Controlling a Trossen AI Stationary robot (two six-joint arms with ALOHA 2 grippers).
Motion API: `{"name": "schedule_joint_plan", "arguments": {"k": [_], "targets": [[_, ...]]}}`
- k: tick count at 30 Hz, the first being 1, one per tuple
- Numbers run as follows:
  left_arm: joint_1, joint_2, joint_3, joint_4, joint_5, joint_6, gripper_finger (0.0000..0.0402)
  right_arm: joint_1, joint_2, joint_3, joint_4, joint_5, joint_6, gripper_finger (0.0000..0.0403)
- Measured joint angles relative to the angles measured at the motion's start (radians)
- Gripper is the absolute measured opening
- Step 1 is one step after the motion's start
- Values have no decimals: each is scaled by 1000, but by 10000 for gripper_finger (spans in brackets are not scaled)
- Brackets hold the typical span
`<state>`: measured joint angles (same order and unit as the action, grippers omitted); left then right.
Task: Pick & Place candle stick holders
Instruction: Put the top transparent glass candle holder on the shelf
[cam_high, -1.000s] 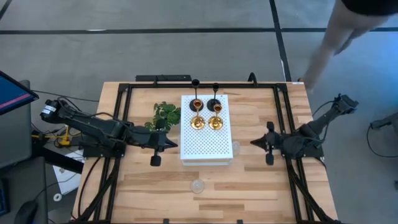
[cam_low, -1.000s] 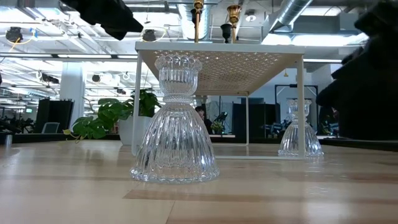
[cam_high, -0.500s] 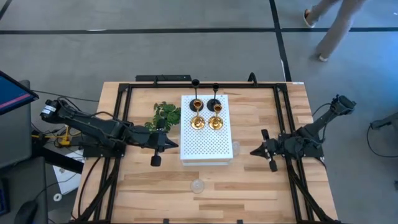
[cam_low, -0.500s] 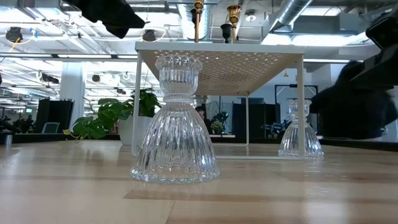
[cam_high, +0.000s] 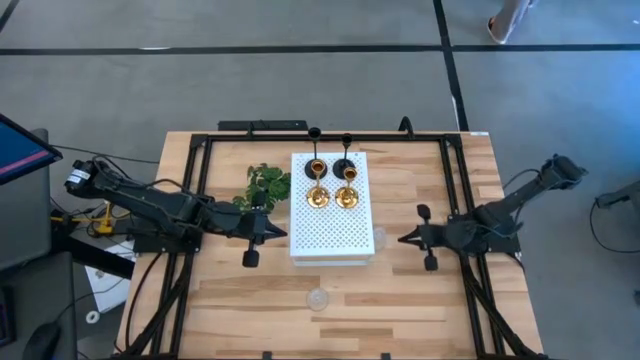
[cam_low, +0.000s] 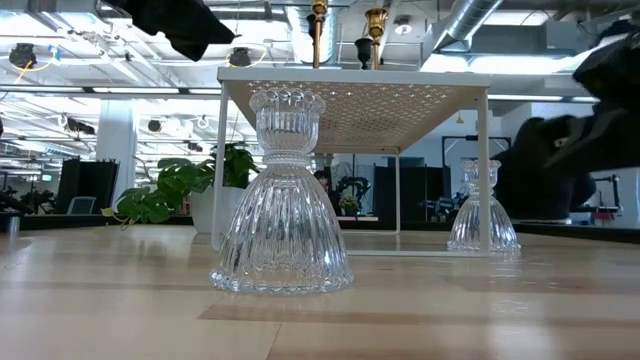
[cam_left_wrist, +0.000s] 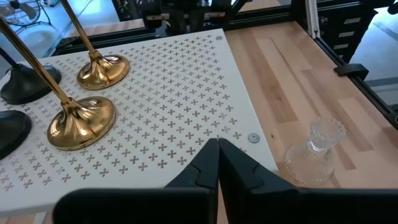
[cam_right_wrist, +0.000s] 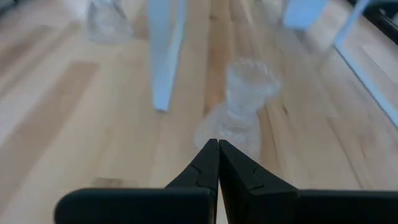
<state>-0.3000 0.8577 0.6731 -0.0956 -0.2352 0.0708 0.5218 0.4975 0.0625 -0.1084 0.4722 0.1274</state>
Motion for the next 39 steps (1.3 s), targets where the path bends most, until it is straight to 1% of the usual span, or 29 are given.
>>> {"name": "schedule_joint_plan", "arguments": {"k": [5, 11, 14, 16, 20, 23, 25, 27, 31, 36, 39], "targets": [[0, 0, 0, 0, -2, 0, 6, -70, 87, -2, 46, -18, 8, 0], [0, 0, 0, 1, -3, 2, 5, -129, 164, -2, 117, -181, 11, 0], [0, 0, 0, 1, -4, 3, 7, -144, 201, -2, 147, -210, -22, 0], [0, 0, 0, 0, -4, 3, 6, -152, 227, -2, 182, -210, -53, 0], [0, 0, 0, 0, -4, 3, 4, -187, 284, -2, 276, -184, -50, 0], [0, 0, 0, 0, -4, 3, 6, -215, 324, -2, 316, -184, -42, 12], [0, 0, 0, 0, -4, 3, 6, -227, 350, -2, 332, -184, -45, 34], [0, 0, 0, 0, -4, 3, 5, -235, 372, -1, 334, -184, -30, 65], [0, 0, 0, 0, -4, 3, 5, -251, 411, -1, 342, -185, 60, 142], [0, 0, 0, 0, -4, 3, 6, -249, 463, -1, 460, -188, 112, 239], [0, 0, 0, 0, -4, 3, 5, -249, 501, -1, 535, -211, 110, 274]]}}
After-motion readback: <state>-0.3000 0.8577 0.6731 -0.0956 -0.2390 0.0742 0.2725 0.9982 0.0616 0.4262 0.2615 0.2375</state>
